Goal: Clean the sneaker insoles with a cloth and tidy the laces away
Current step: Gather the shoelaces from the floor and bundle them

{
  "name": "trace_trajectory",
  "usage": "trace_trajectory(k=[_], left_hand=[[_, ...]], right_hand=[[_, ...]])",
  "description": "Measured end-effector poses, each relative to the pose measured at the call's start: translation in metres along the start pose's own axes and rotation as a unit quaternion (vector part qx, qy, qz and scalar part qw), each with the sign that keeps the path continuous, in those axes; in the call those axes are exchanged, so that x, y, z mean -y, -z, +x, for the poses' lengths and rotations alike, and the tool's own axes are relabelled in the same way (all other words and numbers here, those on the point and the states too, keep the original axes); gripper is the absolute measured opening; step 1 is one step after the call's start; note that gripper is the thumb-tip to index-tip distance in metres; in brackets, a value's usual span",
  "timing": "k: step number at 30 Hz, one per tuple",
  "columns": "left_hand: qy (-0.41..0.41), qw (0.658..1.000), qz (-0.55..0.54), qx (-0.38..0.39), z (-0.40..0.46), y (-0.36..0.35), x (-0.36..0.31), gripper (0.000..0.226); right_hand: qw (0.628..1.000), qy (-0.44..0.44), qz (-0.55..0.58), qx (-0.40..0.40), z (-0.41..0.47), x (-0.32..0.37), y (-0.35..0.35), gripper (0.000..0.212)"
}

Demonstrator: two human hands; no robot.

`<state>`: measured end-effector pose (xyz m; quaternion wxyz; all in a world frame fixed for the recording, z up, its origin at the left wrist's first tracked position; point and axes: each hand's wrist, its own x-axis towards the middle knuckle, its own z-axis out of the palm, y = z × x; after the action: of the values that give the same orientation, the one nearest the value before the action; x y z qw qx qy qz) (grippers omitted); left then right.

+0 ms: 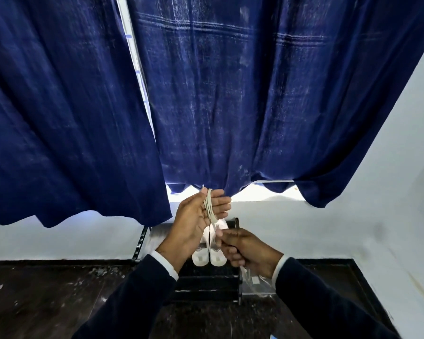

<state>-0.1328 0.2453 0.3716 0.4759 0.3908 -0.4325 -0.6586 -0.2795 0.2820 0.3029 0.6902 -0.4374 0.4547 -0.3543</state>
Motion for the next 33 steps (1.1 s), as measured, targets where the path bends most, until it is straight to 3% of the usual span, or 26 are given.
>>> trace_trajectory(k=[3,7,11,14,16,18,21,25,29,33], left_hand=[[-0.007,0.999,0.033,0.036,-0.004,0.003,-0.002,0.041],[0.039,0.988,0.126,0.084,-0.011,0.003,0.009,0.042],[0.041,0.988,0.140,0.045,-0.009,0.001,0.019,0.040],[0.014,0.996,0.084,-0.032,-0.006,0.000,0.017,0.032],[-0.005,0.997,0.044,-0.055,-0.004,0.000,0.012,0.035],[-0.009,0.999,0.010,-0.040,-0.003,0.001,0.005,0.039],[-0.004,1.000,-0.006,-0.001,-0.005,0.001,-0.004,0.041],[-0.010,0.999,0.033,0.029,-0.011,0.000,-0.004,0.042],[0.023,0.993,0.097,0.067,-0.018,-0.002,0.003,0.042],[0.037,0.991,0.117,0.053,-0.019,-0.007,0.008,0.041]], right_hand=[[0.999,-0.010,0.000,-0.050,0.007,0.009,0.020,0.029],[0.995,0.040,-0.030,-0.088,0.008,0.055,0.034,0.030],[0.986,0.114,-0.074,-0.093,-0.003,0.091,0.023,0.029],[0.984,0.148,-0.083,-0.057,-0.014,0.081,0.003,0.026],[0.987,0.133,-0.087,-0.022,-0.017,0.056,-0.009,0.028],[0.995,0.082,-0.059,-0.003,-0.016,0.028,-0.014,0.038],[1.000,0.010,-0.024,0.013,-0.011,0.000,-0.007,0.034],[0.998,-0.008,-0.037,-0.043,-0.001,0.012,0.020,0.030],[0.993,0.047,-0.051,-0.092,0.000,0.066,0.035,0.034],[0.979,0.127,-0.136,-0.079,-0.016,0.104,0.026,0.032]])
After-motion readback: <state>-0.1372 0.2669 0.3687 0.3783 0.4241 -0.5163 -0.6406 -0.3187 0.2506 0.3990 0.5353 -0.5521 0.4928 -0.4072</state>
